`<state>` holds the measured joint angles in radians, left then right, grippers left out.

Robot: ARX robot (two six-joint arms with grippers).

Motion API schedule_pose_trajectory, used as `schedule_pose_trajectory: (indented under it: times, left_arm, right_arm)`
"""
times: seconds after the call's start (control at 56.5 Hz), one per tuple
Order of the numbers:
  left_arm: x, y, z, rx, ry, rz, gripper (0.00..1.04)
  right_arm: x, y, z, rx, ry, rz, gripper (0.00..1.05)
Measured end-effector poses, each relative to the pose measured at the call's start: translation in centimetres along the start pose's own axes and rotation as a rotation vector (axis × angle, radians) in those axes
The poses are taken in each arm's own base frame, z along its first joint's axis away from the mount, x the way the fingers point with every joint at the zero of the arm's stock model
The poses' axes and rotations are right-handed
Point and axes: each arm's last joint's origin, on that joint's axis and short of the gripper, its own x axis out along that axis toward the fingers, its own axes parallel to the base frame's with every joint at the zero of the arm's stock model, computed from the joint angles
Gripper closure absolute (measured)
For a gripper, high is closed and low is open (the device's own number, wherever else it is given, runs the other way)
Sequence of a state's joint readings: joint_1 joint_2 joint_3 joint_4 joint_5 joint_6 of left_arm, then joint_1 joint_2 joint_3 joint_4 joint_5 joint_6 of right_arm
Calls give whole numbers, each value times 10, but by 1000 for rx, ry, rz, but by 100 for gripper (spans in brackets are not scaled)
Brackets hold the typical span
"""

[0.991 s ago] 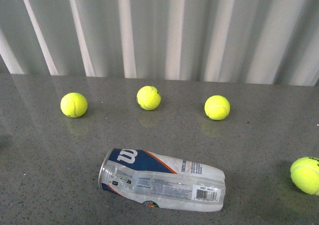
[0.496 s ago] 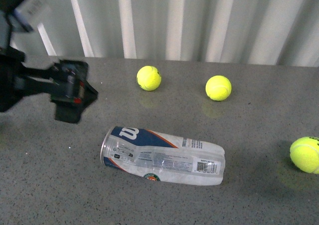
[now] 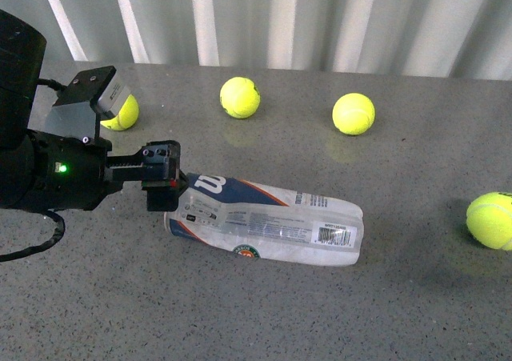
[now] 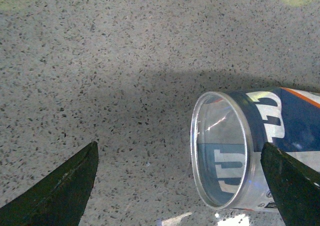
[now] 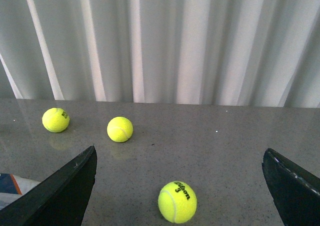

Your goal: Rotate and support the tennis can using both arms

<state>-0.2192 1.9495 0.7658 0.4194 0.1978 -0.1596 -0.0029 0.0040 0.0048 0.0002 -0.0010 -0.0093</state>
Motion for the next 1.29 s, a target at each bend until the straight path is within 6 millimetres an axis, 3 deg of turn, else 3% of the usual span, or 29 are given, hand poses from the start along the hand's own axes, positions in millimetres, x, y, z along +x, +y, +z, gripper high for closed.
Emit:
schedule_pose_trajectory:
  times: [0.23, 0.46, 0.779, 0.938, 1.044, 1.168, 1.292]
  left_arm:
    - [12, -11, -2, -184, -23, -163, 7]
    - [15, -17, -14, -259, -4, -228, 7]
    - [16, -17, -22, -282, 32, -225, 64]
    - [11, -15, -12, -288, 25, -234, 90]
    - [1, -15, -1, -290, 28, -244, 98]
    - [-17, -18, 20, -244, 14, -262, 100]
    - [-57, -33, 65, -58, -20, -289, 101]
  right_arm:
    - [0, 0, 0, 0, 0, 0, 7]
    - [0, 0, 0, 0, 0, 0, 7]
    - [0, 0, 0, 0, 0, 0, 7]
    - [0, 0, 0, 0, 0, 0, 7]
    - [0, 0, 0, 0, 0, 0, 7]
    - [0, 0, 0, 0, 0, 0, 7]
    - [0, 0, 0, 0, 0, 0, 7]
